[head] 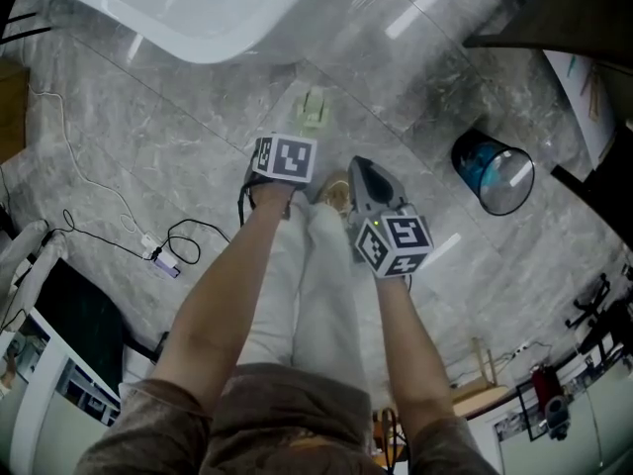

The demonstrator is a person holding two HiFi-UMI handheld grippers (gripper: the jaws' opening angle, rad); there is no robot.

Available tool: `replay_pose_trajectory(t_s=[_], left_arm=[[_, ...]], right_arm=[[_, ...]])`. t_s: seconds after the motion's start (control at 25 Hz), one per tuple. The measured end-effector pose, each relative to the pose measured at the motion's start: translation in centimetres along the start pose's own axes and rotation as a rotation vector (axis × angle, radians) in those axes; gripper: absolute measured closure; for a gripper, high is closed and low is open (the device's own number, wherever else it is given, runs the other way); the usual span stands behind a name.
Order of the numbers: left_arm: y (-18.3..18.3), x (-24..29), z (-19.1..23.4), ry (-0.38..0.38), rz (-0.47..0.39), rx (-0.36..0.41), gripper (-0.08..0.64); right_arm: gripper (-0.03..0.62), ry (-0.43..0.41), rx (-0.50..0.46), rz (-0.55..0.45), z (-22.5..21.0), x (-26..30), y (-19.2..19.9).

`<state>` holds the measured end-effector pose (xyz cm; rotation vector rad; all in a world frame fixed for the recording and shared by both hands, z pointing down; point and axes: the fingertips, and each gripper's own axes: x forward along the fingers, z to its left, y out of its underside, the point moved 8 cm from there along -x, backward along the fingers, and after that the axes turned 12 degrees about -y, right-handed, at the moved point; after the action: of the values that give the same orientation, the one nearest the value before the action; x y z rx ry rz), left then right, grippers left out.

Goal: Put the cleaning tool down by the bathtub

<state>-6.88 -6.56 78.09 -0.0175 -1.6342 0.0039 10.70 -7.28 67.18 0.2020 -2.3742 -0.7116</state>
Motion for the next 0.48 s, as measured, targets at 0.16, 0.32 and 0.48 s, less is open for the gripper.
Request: replay_pose_trajectory(t_s=[0.16, 0.32, 0.48], left_arm=[[0.3, -3.2, 0.8, 0.008, -0.02, -0.007, 0.373], [0.9, -8.0, 2.1, 0.005, -0.055, -0.019, 0.409], [1.8, -13.0, 2.9, 0.006, -0.116, -0.038, 0.557]], right_arm=[[0.594, 0.006, -0.005, -0.005, 1.7, -0.8, -1.3], [0.592, 0.011, -0.003, -0.019, 4.3, -2.3, -2.8], [0.592, 0.004, -0.01, -0.021, 7.6, -4.3, -4.0]])
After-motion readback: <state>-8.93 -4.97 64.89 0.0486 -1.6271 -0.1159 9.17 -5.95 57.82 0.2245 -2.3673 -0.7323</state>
